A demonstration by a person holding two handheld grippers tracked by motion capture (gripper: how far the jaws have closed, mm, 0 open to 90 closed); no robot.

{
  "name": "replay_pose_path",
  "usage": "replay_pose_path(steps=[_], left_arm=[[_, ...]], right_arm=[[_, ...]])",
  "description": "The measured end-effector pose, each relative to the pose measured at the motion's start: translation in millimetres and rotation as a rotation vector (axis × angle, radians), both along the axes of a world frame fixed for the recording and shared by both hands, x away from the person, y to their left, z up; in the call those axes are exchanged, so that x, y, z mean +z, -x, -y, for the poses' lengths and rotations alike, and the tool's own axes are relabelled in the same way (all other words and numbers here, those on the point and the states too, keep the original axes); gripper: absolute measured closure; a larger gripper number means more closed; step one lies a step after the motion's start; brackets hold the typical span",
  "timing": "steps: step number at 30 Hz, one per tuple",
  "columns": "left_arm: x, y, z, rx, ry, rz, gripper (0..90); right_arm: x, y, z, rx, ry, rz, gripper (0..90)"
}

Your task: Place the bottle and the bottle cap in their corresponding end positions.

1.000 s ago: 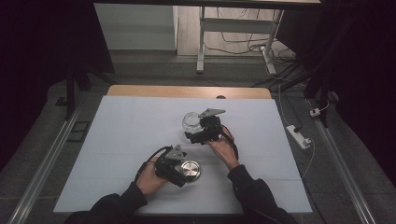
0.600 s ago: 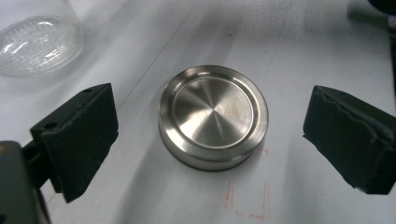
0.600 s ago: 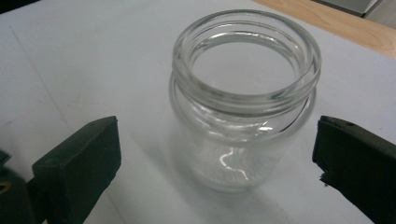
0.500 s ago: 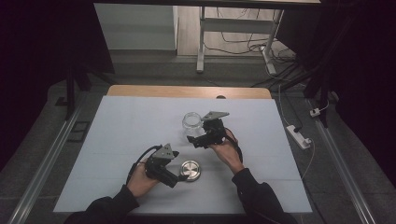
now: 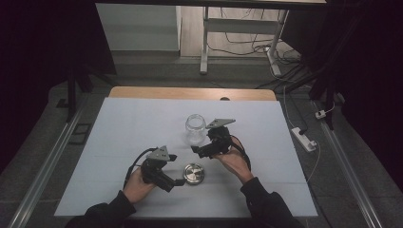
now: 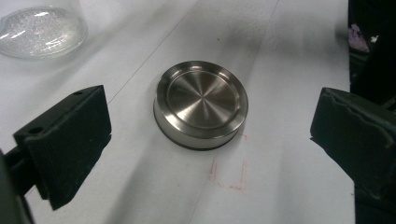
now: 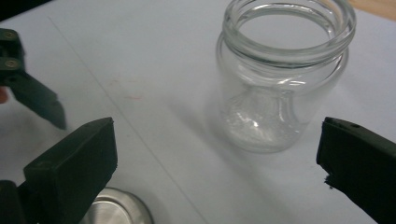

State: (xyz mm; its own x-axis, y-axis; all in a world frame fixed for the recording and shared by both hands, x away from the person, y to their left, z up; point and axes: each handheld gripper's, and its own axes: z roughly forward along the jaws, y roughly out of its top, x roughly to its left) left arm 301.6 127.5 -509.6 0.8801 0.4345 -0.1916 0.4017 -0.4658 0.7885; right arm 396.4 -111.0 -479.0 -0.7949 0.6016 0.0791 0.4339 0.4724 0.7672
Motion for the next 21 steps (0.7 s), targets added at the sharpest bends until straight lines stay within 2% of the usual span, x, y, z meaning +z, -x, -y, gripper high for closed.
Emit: replay_pose_path(steps=[2,7,21], left_arm=[[0.6,0.2,-2.1,0.004,0.008,-0.004,0.0],[1.1,0.1,-9.2,0.01,0.031,-0.019,0.0],[5.2,9.2,-29.1,0.029,0.055,-0.032,0.0]], right_arm=[[0.4,3.1,0.8,0.001,-0.013,-0.008,0.0],[-0.2,10.5,0.4,0.016,0.008,-0.004,0.0],[4.9,31.3,14.5,0.043,-0.019,0.007,0.0]])
